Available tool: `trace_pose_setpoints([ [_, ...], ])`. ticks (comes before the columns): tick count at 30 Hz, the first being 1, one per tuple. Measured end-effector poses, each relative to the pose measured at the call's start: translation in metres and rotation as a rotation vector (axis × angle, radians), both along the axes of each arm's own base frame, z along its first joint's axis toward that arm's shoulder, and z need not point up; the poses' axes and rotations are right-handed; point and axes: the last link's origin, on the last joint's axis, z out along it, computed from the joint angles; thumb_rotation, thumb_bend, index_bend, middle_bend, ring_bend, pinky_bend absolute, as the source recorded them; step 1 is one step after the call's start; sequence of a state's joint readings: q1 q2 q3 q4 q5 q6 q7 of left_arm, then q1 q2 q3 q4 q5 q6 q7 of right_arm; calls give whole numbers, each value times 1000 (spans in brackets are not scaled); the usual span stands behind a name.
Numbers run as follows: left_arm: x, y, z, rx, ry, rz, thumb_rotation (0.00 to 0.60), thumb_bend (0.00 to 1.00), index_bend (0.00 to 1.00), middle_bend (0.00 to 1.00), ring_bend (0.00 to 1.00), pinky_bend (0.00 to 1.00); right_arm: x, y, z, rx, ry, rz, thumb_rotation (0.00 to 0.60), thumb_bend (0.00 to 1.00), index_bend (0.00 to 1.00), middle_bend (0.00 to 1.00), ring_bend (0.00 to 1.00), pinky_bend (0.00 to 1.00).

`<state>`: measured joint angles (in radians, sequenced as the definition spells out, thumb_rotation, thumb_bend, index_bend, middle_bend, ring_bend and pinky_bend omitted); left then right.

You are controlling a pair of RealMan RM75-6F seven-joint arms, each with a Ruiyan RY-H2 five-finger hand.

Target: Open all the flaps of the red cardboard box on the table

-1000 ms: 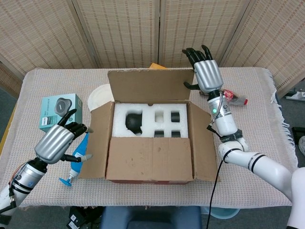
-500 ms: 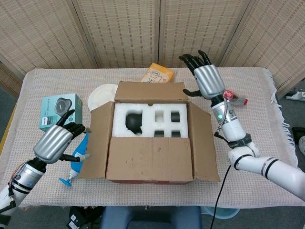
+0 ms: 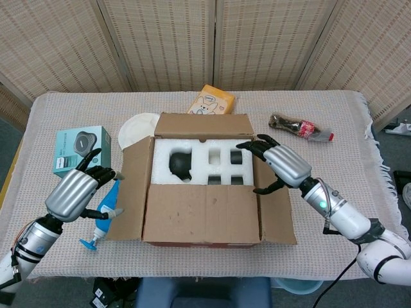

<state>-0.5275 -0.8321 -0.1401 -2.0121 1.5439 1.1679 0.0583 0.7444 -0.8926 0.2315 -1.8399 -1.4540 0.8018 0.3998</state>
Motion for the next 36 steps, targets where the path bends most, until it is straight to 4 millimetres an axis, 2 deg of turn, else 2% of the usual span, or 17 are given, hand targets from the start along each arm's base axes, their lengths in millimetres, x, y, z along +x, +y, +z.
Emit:
trace_pose_setpoints([
  [2,-1,-1,0,1,-1,0,346,219,370,423,404,0,-2,5,-3,45,3,-11,416,106,129,191,135,0],
  [5,-1,-2,1,0,-9,1,345,218,375,423,403,0,-2,11,-9,114,11,-28,391,80,150,194,134,0],
  [21,-10,-4,3,-11,-21,24,345,215,377,423,395,0,6,4,-46,256,60,-40,381,73,150,228,130,0],
  [28,-12,-4,2,-15,-24,28,341,215,377,423,394,0,8,7,-54,287,87,-36,378,72,150,236,128,0],
  [36,-12,-4,2,-16,-26,27,346,215,377,422,394,0,9,11,-54,308,67,-53,371,73,149,242,130,0],
])
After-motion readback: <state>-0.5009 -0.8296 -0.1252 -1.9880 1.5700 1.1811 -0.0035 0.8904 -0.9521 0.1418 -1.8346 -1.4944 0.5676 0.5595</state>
